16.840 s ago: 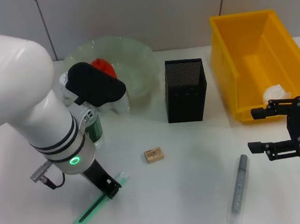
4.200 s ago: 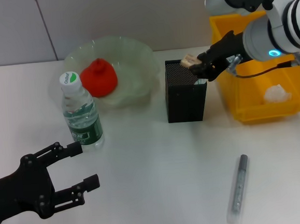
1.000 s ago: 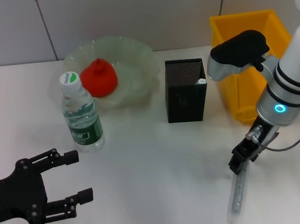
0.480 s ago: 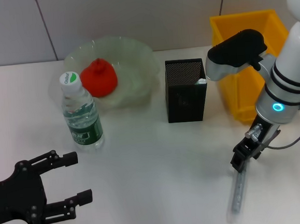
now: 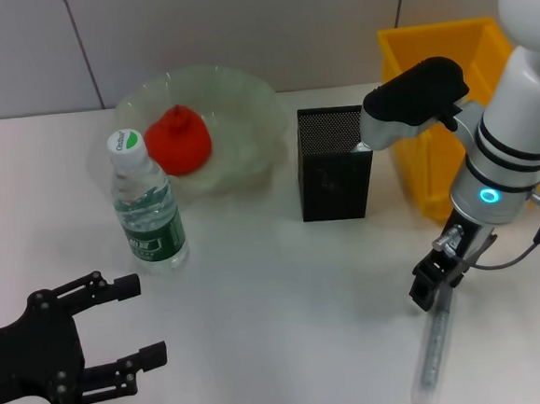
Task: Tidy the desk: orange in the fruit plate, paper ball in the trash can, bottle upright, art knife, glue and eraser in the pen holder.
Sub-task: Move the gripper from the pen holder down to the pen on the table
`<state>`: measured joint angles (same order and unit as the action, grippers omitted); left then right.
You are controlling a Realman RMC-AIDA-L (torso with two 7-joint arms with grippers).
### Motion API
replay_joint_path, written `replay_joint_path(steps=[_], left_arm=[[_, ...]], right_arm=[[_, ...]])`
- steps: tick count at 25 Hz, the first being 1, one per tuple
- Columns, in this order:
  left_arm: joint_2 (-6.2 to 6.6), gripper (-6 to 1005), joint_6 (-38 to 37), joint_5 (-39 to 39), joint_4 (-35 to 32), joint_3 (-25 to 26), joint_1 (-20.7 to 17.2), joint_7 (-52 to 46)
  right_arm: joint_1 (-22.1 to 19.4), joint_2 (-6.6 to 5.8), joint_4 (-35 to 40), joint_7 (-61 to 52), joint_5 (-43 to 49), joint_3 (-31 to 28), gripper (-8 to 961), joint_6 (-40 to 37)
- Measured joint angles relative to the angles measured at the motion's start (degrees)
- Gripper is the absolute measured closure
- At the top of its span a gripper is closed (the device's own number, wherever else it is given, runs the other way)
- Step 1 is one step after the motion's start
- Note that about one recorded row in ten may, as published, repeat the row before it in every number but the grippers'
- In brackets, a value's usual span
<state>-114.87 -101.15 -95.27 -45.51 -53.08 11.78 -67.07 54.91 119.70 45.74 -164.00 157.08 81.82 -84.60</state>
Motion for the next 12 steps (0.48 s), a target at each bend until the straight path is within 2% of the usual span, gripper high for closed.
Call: replay_joint_path(steps=[8,12], left_arm=[[0.00,170,0.0,0.0,0.0,0.0,0.0,-0.3],[0.00,170,0.0,0.0,0.0,0.0,0.0,-0.3]], right_arm=[[0.6,0.01,0.5,0.3,-0.7,0.7,449,-0.3],[0.0,-0.12,3.7,0.3,-0.7,0.7,452,-1.3]])
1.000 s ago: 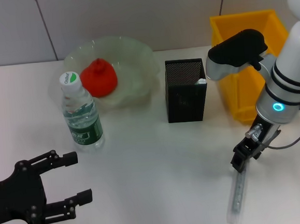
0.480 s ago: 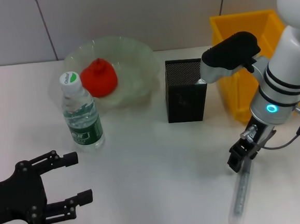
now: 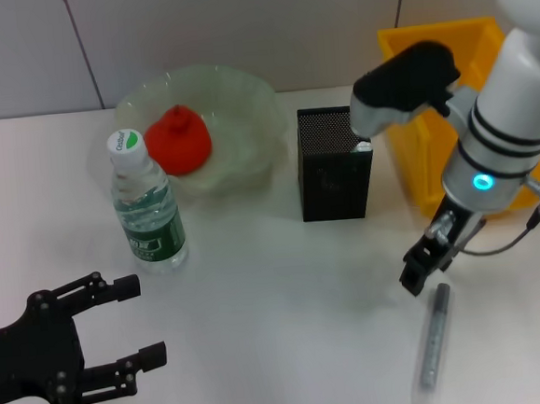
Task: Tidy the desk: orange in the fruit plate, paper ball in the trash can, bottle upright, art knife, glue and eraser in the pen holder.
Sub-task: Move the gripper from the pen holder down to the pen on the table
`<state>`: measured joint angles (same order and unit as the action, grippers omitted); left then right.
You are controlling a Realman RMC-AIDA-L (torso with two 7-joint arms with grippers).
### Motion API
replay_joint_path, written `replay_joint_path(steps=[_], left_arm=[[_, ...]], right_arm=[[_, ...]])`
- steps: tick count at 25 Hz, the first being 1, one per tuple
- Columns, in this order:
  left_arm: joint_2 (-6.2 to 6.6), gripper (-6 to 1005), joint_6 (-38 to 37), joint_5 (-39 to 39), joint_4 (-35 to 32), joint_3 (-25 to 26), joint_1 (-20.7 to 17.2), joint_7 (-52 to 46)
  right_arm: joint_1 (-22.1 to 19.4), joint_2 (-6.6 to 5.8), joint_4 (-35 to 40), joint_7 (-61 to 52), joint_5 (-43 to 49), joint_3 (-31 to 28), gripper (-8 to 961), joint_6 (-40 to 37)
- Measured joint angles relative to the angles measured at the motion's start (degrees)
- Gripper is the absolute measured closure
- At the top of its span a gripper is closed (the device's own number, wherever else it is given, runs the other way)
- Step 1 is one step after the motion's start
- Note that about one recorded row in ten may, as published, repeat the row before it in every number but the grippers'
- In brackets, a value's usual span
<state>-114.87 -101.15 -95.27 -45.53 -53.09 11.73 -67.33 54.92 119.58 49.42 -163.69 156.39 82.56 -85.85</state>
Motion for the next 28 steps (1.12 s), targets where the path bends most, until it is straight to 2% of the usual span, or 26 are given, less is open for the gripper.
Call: replay_joint_path(steps=[4,6,9,14,22,26,28], left_arm=[[0.00,170,0.0,0.0,0.0,0.1,-0.1,0.0],[0.00,170,-0.1,0.0,0.0,1.2,-0.2,-0.2],[-0.02,170,-0.1,0.0,0.0,2.1,-0.4,-0.3],[-0.74,171,-0.4,0.0,0.0,4.4,-0.8,-0.4],[-3.30,170,-0.3,0.0,0.2,11.0,-1.7,-3.1],[-3.48,170,-0.5,0.6,2.1,13.2,-2.2,-3.2],[-3.49,170,-0.5,0.6,3.2,14.0,-2.3,-3.1]], right_arm=[[-2.3,-0.34,8.1,1.0,0.3,-0.5,456,-3.2],[-3.8,-0.42,14.0,5.0,0.0,-1.0,458,-7.4],[-4.3,-0.42,16.7,8.3,-0.1,-1.6,460,-9.8],[-4.9,-0.39,19.7,17.0,-0.4,-3.0,465,-14.8],[-8.4,-0.18,25.4,36.0,-2.2,-1.4,472,-18.5],[-10.6,-0.17,26.8,51.2,-3.6,-1.1,476,-21.0],[-11.0,-0.15,27.2,53.6,-4.0,-0.8,477,-21.5]])
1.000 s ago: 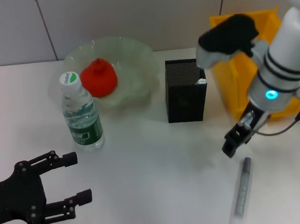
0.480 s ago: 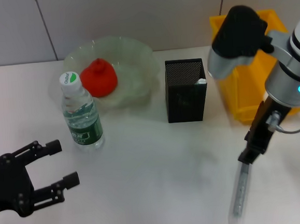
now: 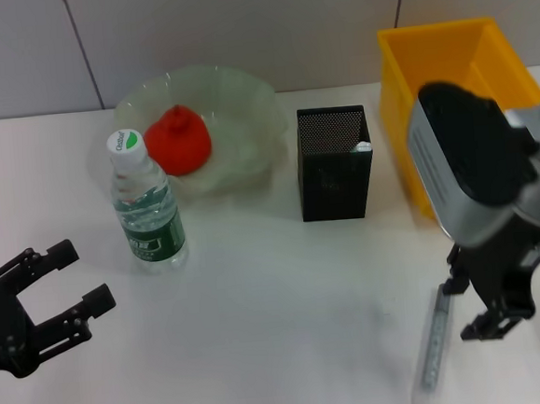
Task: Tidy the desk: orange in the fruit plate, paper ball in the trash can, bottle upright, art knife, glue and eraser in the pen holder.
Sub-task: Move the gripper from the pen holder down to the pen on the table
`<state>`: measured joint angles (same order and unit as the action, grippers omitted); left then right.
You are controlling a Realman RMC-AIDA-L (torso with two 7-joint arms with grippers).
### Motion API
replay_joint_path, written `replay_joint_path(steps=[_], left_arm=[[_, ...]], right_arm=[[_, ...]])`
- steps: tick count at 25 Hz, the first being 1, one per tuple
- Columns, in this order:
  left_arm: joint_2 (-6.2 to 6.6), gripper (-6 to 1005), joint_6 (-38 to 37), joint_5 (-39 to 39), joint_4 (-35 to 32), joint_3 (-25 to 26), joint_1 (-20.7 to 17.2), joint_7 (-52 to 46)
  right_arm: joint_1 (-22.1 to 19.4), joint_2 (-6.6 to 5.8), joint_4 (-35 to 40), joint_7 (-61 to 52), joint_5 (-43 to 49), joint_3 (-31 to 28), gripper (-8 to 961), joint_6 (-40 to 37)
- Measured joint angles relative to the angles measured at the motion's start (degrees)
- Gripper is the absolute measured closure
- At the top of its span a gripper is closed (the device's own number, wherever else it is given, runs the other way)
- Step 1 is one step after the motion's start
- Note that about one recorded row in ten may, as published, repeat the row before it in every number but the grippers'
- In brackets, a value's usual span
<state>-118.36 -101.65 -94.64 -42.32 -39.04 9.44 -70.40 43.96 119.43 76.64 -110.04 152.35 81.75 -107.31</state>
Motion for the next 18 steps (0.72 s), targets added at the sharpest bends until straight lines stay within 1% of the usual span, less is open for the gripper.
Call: replay_joint_path(steps=[4,8,11,13,14,17,18], left_arm=[[-0.04,171,0.2,0.0,1.5,0.8,-0.1,0.6],[-0.09,171,0.5,0.0,1.9,1.0,-0.1,1.1],[-0.18,171,0.7,0.1,2.3,1.6,0.0,1.3],[-0.20,171,0.7,0.1,2.5,1.7,0.0,1.4],[-0.20,171,0.7,0.1,2.5,1.7,0.0,1.4],[-0.21,170,0.9,0.1,3.2,2.0,0.0,1.9],[-0.21,170,1.1,0.2,5.6,3.1,0.1,3.7]], right_arm=[[-0.6,-0.06,0.4,7.6,-2.0,1.9,481,-0.9],[-0.5,-0.10,-0.1,13.4,-2.4,6.0,484,-0.8],[0.2,-0.16,-1.5,16.8,-2.1,8.2,487,0.0],[1.6,-0.18,-4.0,19.4,-1.5,10.9,489,2.2],[1.6,-0.18,-4.0,19.4,-1.5,10.9,490,2.2],[2.1,-0.17,-6.1,22.3,0.0,14.2,492,5.2],[2.6,-0.13,-7.6,23.9,0.5,16.2,493,7.4]])
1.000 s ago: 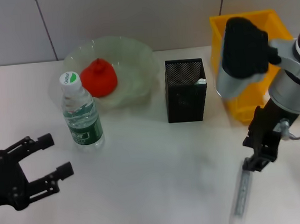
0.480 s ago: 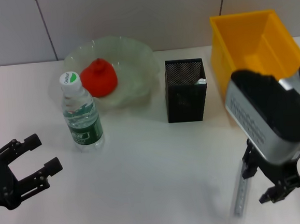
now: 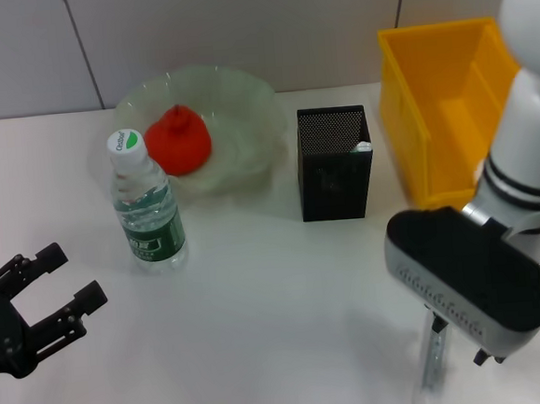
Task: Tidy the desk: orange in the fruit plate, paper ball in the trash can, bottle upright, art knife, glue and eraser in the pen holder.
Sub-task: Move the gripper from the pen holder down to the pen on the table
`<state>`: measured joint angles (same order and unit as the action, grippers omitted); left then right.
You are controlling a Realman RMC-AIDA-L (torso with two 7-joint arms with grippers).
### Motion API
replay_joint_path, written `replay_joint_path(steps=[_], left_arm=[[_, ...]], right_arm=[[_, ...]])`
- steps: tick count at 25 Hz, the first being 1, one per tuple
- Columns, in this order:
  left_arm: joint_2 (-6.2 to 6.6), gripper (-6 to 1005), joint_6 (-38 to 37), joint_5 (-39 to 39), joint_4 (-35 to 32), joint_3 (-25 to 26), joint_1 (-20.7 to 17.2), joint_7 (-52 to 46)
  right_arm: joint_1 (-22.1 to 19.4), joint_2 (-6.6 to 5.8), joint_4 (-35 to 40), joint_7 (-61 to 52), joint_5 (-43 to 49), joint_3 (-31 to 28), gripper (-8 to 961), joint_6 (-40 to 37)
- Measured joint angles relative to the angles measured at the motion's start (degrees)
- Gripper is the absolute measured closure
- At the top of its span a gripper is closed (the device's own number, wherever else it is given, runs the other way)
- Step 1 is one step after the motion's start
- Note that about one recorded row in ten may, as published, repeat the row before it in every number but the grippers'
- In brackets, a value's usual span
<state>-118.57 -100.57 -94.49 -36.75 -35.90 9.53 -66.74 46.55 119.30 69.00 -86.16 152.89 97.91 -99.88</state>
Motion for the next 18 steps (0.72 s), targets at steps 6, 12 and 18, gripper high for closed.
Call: replay_joint_path(steps=[6,12,18], left_arm=[[0.00,171,0.1,0.0,1.9,1.2,0.2,2.0],[-0.04,170,0.3,0.0,2.2,1.3,0.0,2.2],[0.01,170,1.4,0.0,4.0,1.3,0.5,3.6]], right_arm=[[1.4,0.16,-3.6,4.0,-0.1,2.0,499,4.2],[2.2,0.30,-6.3,6.3,-1.2,3.5,504,7.8],[2.8,0.32,-7.5,7.3,-2.4,3.9,509,8.1]])
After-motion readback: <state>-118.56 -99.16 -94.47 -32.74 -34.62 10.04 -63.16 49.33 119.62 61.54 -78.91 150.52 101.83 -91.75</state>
